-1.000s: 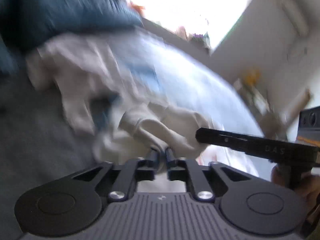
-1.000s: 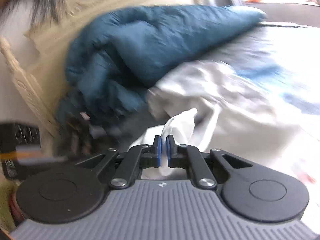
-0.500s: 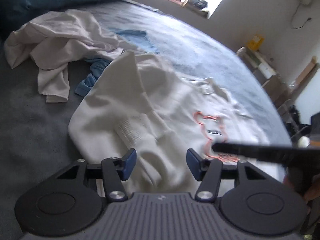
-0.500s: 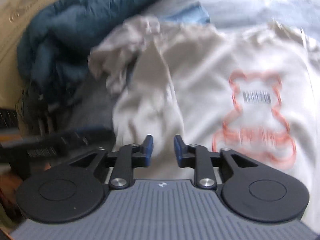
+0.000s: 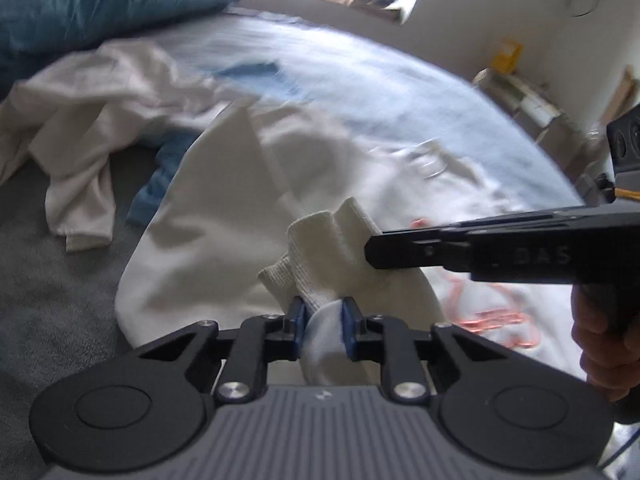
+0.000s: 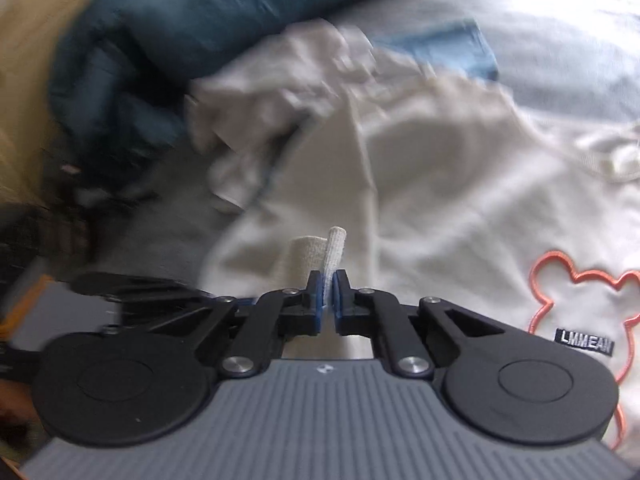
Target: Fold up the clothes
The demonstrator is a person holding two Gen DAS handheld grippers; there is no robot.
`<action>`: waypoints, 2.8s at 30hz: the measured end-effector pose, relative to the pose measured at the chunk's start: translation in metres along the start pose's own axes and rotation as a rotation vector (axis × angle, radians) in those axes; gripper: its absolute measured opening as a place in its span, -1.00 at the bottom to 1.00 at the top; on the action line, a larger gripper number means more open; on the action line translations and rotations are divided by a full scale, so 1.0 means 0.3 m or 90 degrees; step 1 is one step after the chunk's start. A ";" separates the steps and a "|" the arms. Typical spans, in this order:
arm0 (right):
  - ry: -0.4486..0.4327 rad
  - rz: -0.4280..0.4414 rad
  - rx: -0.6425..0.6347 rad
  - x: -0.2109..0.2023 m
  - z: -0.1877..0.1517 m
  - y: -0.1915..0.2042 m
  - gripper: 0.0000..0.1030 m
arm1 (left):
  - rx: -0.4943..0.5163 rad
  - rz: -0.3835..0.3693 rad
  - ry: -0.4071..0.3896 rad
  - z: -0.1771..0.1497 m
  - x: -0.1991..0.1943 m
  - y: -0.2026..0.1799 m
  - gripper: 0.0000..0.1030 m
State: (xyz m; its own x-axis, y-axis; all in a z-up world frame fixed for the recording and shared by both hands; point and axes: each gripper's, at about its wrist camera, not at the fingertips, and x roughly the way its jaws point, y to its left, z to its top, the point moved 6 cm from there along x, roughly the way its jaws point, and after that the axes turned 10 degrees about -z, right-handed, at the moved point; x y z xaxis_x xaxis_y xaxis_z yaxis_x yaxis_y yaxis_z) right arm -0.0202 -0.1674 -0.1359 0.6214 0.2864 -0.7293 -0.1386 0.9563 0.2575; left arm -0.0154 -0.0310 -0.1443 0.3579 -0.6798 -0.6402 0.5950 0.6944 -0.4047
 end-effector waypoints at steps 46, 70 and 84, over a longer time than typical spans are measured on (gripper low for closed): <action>0.256 0.062 0.240 -0.318 -0.515 -0.017 -0.94 | -0.273 -0.103 0.161 -0.570 -0.197 -0.148 -0.87; 0.305 0.083 0.179 -0.214 -0.544 0.104 -0.95 | -0.294 -0.116 0.162 -0.602 -0.312 -0.122 -0.88; 0.354 0.087 0.121 -0.143 -0.629 0.238 -0.90 | -0.274 -0.069 0.249 -0.690 -0.310 -0.012 -0.89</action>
State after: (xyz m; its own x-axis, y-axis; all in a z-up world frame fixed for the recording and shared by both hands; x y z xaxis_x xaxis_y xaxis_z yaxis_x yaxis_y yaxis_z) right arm -0.2022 -0.1002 -0.2059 0.1047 0.4427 -0.8906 -0.0163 0.8961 0.4435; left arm -0.2000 0.0787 -0.2184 -0.0291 -0.6720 -0.7400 0.2382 0.7143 -0.6580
